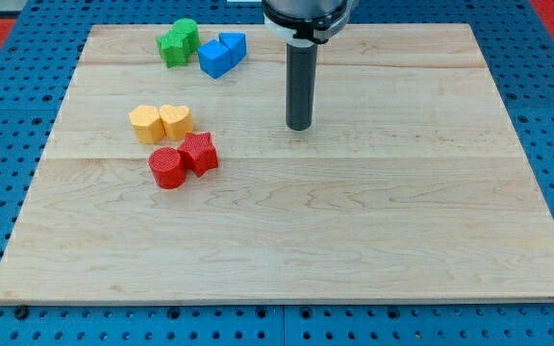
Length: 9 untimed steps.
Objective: Nudge the green circle and green star left and down a bit
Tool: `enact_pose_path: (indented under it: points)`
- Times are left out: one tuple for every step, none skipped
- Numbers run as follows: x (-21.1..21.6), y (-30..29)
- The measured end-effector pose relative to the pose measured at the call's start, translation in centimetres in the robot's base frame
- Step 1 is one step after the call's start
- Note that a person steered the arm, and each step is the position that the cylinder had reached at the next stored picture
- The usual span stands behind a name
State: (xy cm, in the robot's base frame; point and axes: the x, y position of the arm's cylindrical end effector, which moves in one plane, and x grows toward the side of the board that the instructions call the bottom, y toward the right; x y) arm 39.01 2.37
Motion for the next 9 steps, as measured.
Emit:
enact_pose_path:
  points:
    - [0.0,0.0]
    - [0.0,0.0]
    - [-3.4,-0.5]
    - [-10.3,2.5]
    - [-18.3,5.4]
    - [-19.6,1.2]
    - [-19.6,-5.0]
    - [-19.6,-11.1]
    - [-19.2,-14.2]
